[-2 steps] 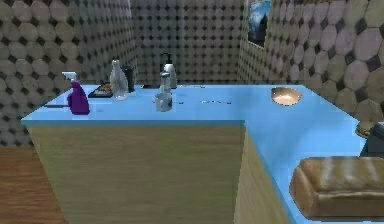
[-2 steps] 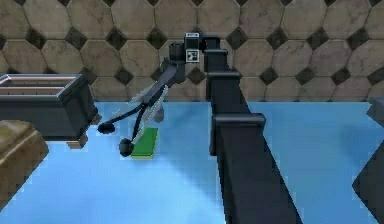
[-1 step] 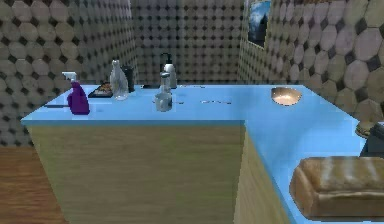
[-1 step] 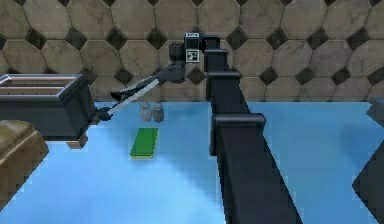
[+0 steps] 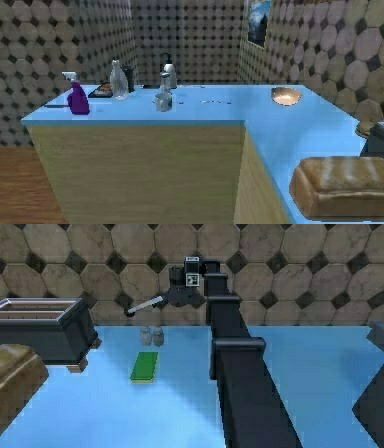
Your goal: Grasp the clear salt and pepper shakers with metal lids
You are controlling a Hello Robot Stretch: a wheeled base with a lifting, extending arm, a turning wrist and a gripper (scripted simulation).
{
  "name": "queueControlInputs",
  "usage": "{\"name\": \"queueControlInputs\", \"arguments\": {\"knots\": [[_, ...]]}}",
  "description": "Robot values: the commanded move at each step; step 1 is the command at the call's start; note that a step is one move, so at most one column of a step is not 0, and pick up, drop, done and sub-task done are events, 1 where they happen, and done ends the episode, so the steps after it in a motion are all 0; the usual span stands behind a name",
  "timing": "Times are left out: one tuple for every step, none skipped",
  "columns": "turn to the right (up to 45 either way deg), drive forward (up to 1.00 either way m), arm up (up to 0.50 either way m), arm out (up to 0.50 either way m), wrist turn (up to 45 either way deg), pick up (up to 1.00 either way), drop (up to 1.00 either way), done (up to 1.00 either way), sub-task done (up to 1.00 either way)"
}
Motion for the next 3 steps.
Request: {"name": "queueControlInputs", "arguments": {"knots": [[0.0, 0.0, 0.0, 0.0, 12.0, 0.0, 0.0, 0.0, 0.0], [0.0, 0.0, -0.14, 0.0, 0.0, 0.0, 0.0, 0.0, 0.0], [0.0, 0.0, 0.0, 0.0, 0.0, 1.0, 0.0, 0.0, 0.0]]}}
